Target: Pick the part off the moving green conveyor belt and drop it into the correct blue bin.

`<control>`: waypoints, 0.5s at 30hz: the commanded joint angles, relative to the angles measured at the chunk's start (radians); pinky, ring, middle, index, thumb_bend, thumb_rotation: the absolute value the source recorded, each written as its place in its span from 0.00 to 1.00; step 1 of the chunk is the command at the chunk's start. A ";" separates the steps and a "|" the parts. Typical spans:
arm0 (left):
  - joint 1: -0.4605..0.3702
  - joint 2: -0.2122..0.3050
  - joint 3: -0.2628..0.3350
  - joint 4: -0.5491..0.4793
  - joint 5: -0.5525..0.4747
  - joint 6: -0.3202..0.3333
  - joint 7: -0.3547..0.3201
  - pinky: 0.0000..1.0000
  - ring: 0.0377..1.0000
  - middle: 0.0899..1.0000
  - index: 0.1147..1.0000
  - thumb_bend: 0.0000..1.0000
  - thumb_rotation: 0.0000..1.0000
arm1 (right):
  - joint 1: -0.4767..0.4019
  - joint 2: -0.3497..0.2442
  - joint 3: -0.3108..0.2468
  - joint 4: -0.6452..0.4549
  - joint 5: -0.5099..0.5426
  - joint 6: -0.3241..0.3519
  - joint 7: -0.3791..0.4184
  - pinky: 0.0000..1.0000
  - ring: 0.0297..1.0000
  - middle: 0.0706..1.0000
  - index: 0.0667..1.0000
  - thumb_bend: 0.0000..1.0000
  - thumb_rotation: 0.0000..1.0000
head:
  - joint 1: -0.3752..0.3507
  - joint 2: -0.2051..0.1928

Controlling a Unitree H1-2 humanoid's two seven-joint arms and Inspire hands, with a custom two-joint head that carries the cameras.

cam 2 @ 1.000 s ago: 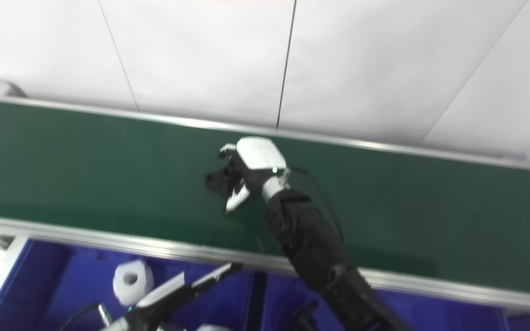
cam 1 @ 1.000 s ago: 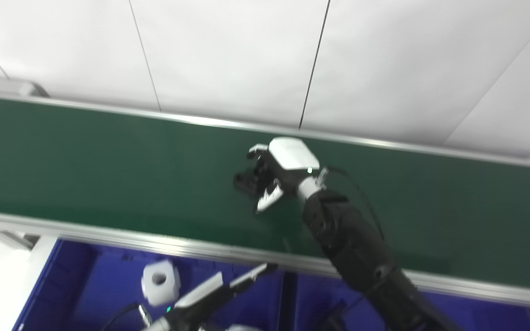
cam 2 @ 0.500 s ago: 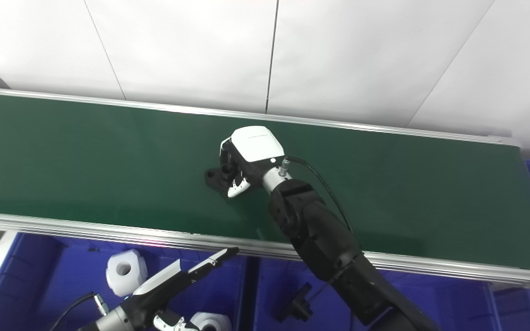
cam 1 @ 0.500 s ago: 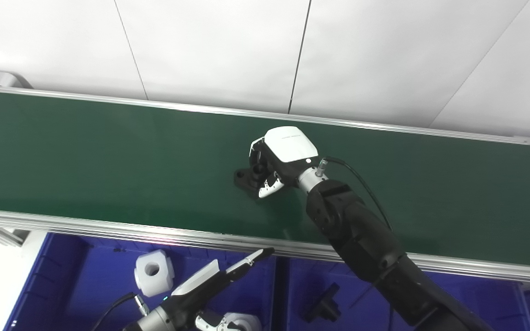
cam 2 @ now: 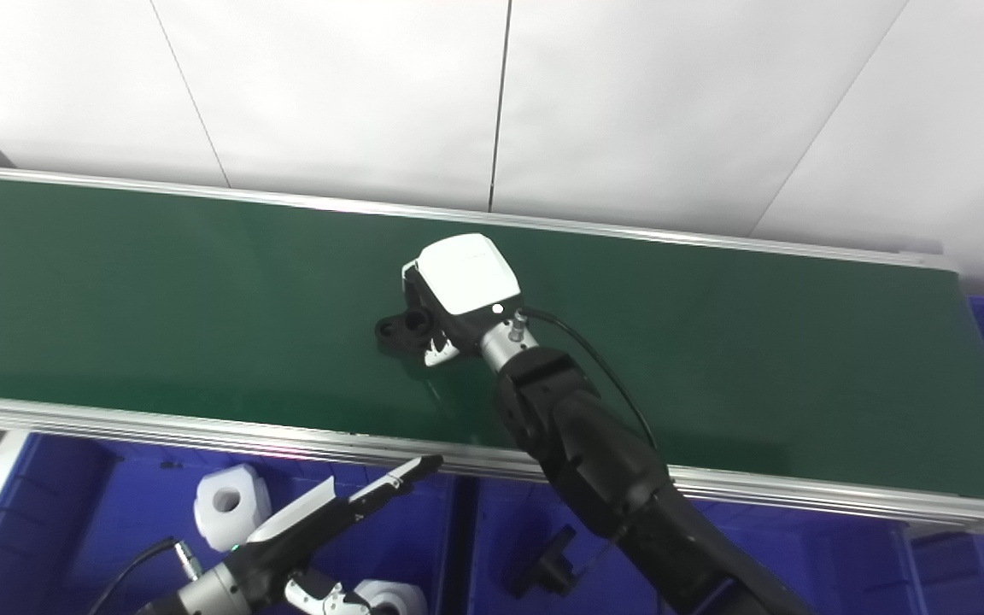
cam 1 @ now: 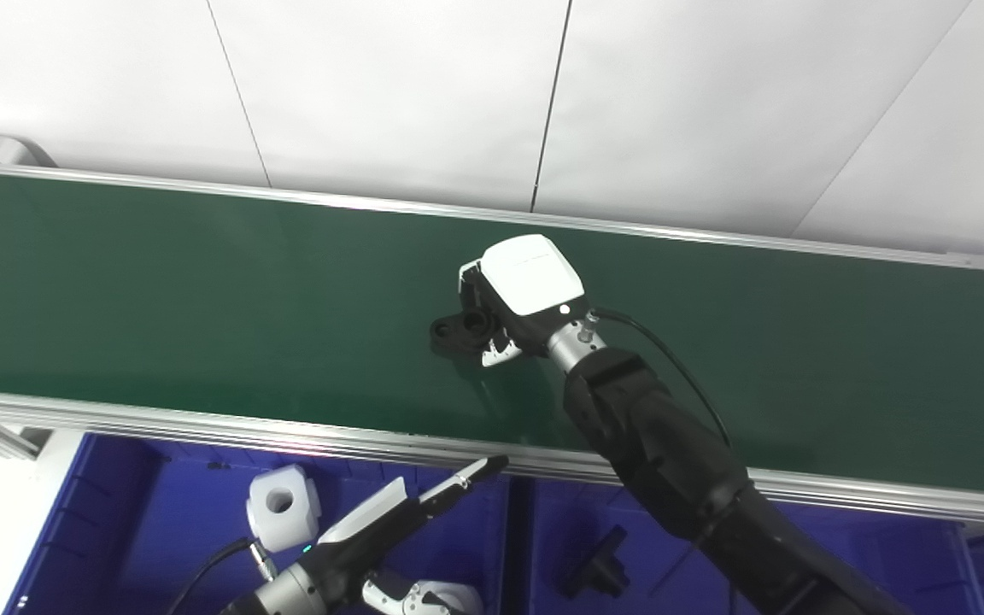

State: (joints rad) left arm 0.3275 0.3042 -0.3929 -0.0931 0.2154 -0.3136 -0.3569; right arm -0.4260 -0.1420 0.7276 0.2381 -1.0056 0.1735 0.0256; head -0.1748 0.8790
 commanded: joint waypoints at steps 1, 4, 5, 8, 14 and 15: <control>-0.002 0.004 0.007 -0.031 -0.011 -0.014 0.005 0.96 1.00 1.00 1.00 0.83 0.49 | 0.058 0.013 -0.015 -0.064 0.017 -0.009 -0.017 0.10 0.13 0.39 0.44 0.52 0.00 | 0.000 -0.001; 0.000 0.006 0.008 -0.038 -0.001 -0.011 0.004 0.96 1.00 1.00 1.00 0.83 0.51 | 0.096 0.016 -0.055 -0.168 0.011 0.016 -0.004 0.09 0.11 0.40 0.44 0.53 0.00 | -0.001 -0.002; 0.000 0.008 0.008 -0.040 0.000 -0.010 0.003 0.97 1.00 1.00 1.00 0.83 0.51 | 0.112 0.015 -0.072 -0.220 0.009 0.029 0.012 0.10 0.13 0.42 0.44 0.53 0.00 | -0.002 0.000; 0.002 0.009 0.010 -0.044 0.000 -0.005 0.000 0.97 1.00 1.00 1.00 0.82 0.51 | 0.149 0.020 -0.115 -0.326 0.007 0.058 0.066 0.12 0.16 0.43 0.45 0.53 0.00 | -0.003 0.001; -0.001 0.011 0.012 -0.044 -0.004 -0.002 -0.007 0.98 1.00 1.00 1.00 0.81 0.50 | 0.233 0.033 -0.199 -0.528 -0.033 0.109 0.140 0.24 0.28 0.43 0.45 0.53 0.00 | 0.000 0.000; -0.001 0.010 0.012 -0.046 -0.001 0.002 -0.008 0.97 1.00 1.00 1.00 0.82 0.50 | 0.248 0.035 -0.214 -0.554 -0.028 0.108 0.144 0.24 0.27 0.39 0.47 0.53 0.00 | 0.000 0.000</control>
State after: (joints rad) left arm 0.3292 0.3074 -0.3827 -0.1113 0.2245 -0.3047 -0.3660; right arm -0.1865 -0.1169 0.5311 -0.2644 -1.0315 0.2671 0.1691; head -0.1764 0.8774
